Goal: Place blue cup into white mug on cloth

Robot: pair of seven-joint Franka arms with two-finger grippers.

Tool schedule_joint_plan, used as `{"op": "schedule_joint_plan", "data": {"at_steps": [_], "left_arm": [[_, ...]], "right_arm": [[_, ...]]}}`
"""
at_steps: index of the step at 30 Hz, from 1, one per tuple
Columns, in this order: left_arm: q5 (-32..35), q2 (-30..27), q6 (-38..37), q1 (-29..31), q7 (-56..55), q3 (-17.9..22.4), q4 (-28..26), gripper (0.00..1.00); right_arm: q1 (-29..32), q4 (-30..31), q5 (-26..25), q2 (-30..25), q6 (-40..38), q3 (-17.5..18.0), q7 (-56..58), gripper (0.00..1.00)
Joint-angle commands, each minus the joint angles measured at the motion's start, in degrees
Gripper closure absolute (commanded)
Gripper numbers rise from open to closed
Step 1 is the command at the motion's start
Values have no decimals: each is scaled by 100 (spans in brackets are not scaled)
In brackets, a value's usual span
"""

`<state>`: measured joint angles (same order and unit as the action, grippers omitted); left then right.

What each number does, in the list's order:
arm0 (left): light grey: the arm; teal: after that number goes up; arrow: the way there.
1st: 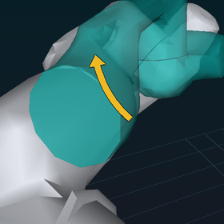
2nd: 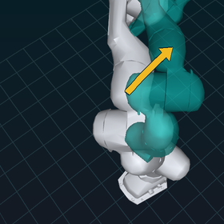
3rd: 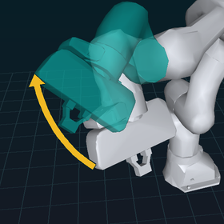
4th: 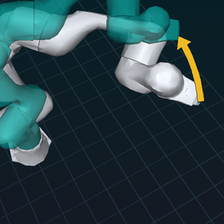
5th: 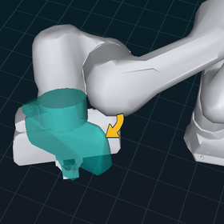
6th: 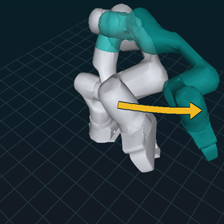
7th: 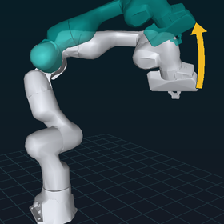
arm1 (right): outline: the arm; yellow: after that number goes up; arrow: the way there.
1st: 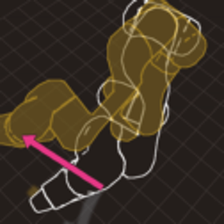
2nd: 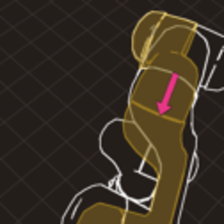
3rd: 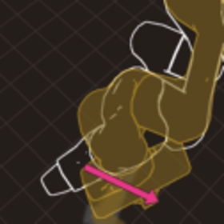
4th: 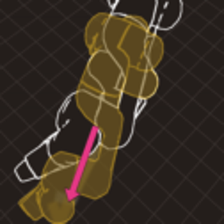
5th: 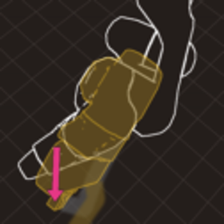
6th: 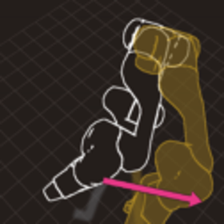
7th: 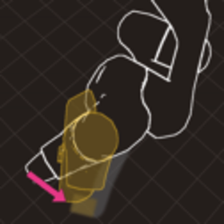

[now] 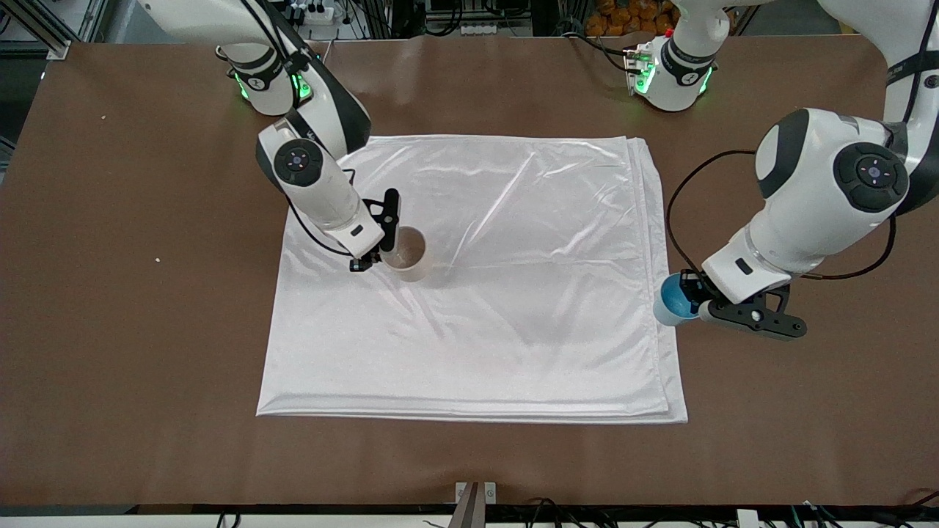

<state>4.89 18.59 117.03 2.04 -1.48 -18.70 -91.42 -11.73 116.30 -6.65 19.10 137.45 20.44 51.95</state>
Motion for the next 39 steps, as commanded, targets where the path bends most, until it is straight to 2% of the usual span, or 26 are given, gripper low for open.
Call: {"op": "schedule_joint_plan", "data": {"at_steps": [1,13,20,25,32,39], "left_arm": [[126,-30,-127,-19,-142,-20,72,100],[65,-4,-206,-221,-335,-29,195,100],[91,57,-206,-458,-669,-20,282,100],[74,93,-215,-572,-827,-20,344,100],[56,145,-215,-687,-1196,-20,362,100],[65,189,-215,-977,-1811,-11,406,100]], "right_arm": [[-259,-362,-626,427,-61,-49,-878,100],[-734,-907,-811,1104,-43,-75,-1240,100],[-804,-1021,-1303,1315,-8,-75,-1731,98],[-822,-1039,-1409,1394,-17,-75,-1811,95],[-831,-1074,-1418,1456,10,-84,-1829,87],[-839,-1074,-1418,1412,-34,-75,-2118,61]]}}
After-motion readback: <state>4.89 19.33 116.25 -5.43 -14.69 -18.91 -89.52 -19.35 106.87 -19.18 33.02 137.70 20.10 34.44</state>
